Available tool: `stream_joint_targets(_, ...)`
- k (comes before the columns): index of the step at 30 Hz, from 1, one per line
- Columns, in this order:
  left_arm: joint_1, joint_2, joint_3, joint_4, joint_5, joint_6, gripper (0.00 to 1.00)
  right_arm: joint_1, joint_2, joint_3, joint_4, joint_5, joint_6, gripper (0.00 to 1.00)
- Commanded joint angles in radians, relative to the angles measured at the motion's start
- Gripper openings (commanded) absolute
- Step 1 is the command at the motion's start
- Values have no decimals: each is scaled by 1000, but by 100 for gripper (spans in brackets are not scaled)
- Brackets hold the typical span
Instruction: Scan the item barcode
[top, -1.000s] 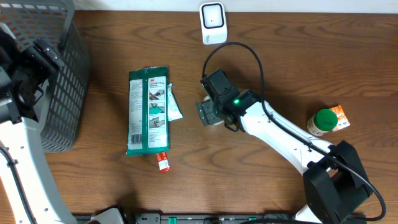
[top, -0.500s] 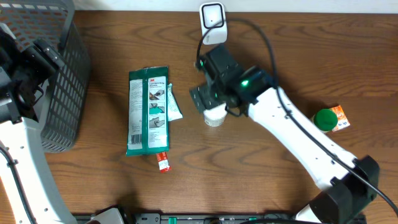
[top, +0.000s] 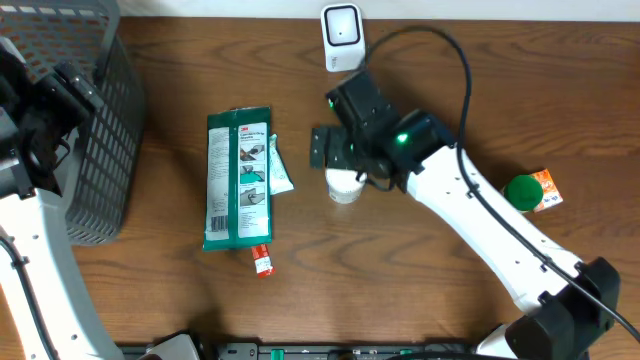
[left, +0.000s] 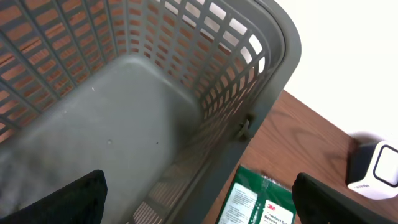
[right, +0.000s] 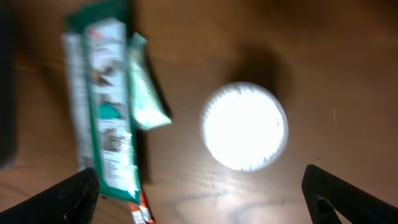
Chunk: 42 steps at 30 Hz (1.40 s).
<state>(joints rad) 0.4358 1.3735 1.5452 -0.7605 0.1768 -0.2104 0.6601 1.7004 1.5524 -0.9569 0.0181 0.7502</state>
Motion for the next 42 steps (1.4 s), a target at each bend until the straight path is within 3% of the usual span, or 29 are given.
stream_joint_targets(1,2,-1,9,-1,-6,-5,93,-29,9,-89,19,-8,183,91)
stream_joint_targets(5,2,-1,9,-1,-6,-5,93,-33,15,-166,102,-8,201,78)
stream_joint_targets(22,2,-1,9,-2,-6,-5,93,-28,173,-182,180,-26,267,85)
stream_joint_targets(26,2,-1,9,-2,-6,-5,93,-31,191,-182,180,14,261,82)
stream_joint_targets(37,2,-1,9,-1,-6,-5,93,-31,196,-182,179,22,-31,78)
stream_joint_targets(42,2,-1,9,-2,-6,-5,93,-32,196,-182,179,23,-251,79)
